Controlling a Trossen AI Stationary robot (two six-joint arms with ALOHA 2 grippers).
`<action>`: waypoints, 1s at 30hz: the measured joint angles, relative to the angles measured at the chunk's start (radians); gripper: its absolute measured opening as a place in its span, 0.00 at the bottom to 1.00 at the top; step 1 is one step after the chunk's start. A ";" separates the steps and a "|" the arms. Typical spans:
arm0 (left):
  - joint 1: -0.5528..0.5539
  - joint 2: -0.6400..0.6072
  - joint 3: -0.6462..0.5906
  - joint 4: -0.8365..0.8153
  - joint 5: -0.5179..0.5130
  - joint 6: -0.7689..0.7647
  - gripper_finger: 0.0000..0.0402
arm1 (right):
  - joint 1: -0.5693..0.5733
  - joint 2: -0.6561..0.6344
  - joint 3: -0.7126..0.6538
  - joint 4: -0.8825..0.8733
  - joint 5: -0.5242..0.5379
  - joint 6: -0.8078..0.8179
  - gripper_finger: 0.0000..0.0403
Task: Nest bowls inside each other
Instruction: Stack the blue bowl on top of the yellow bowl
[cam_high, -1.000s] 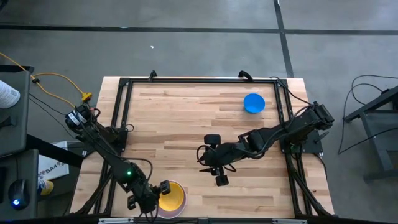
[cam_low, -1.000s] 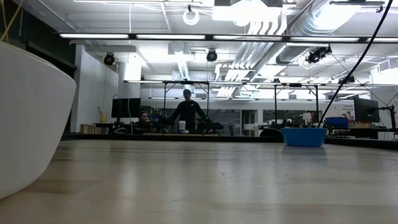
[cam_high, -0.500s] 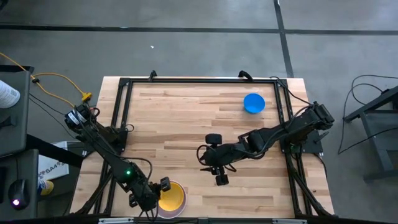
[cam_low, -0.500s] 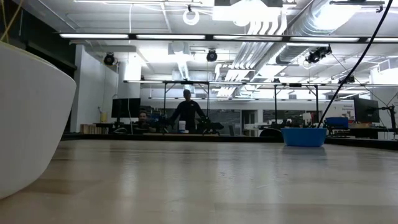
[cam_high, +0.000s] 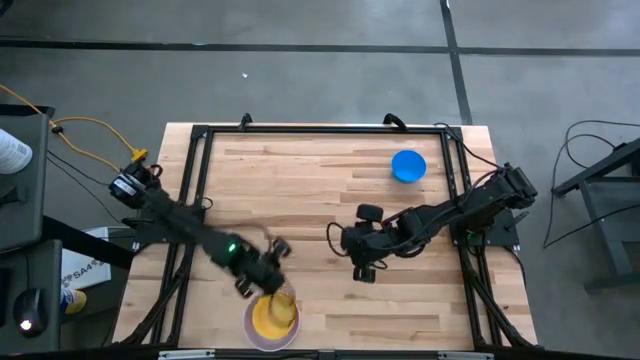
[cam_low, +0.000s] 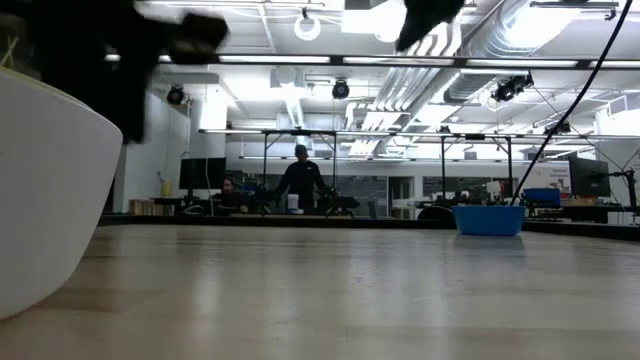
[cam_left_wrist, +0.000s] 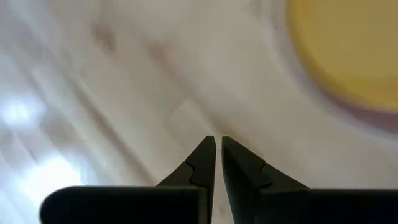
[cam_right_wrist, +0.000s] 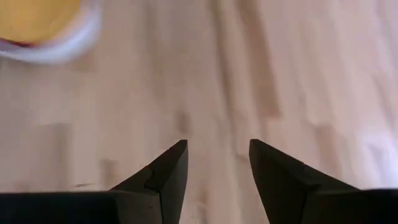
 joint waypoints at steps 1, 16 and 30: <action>0.037 -0.005 0.000 -0.013 0.028 -0.004 0.07 | -0.005 0.000 -0.005 -0.031 0.023 0.018 0.41; 0.404 -0.223 0.000 -0.015 0.381 0.027 0.07 | -0.139 -0.179 -0.308 -0.137 0.070 0.179 0.41; 0.453 -0.293 0.000 -0.033 0.375 0.036 0.07 | -0.461 -0.492 -0.584 -0.145 0.074 0.336 0.41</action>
